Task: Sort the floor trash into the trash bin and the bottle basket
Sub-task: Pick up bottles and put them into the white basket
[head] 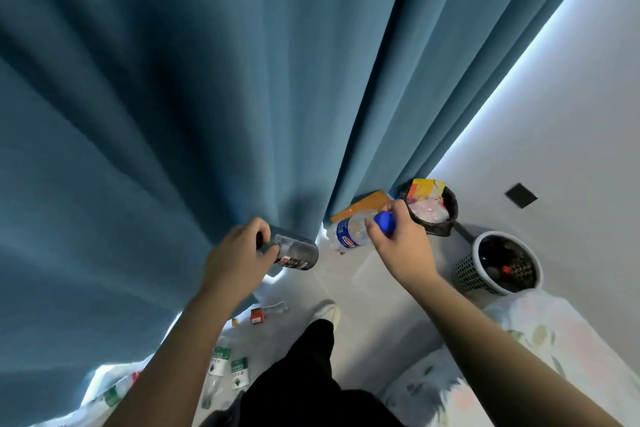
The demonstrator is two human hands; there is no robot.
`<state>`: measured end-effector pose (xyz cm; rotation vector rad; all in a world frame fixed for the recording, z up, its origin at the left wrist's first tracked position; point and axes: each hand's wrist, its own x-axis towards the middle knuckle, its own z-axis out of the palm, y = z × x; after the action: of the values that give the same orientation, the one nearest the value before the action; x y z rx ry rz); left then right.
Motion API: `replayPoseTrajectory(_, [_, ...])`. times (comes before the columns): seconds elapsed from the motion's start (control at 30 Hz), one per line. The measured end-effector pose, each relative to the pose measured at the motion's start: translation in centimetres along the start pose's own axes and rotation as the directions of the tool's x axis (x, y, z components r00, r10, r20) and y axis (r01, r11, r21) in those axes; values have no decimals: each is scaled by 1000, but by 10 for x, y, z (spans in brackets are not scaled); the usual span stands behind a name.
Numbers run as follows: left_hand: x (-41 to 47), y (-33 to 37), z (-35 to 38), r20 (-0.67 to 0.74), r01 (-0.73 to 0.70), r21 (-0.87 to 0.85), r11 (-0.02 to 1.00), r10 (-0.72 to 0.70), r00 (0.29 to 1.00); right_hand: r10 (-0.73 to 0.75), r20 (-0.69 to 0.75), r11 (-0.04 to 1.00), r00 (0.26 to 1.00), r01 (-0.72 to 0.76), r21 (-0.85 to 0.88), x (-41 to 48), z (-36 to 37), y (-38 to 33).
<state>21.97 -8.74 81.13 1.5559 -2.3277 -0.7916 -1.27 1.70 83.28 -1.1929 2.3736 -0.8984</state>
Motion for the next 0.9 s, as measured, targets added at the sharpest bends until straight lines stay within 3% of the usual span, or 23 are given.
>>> replayPoseTrajectory(0.37, [186,113,56,157,-219,61,974,208,966,188,-122,980,975,-194,-41,134,-60,71])
replayPoseTrajectory(0.7, [249,263,157,361,-486,68,871,433,826,482,-306,874,821,-477,95,155,-135,198])
replayPoseTrajectory(0.9, [265,370,240,451,-596,71,800,507,734,561,-293,824,774,-558,103,178,-186,314])
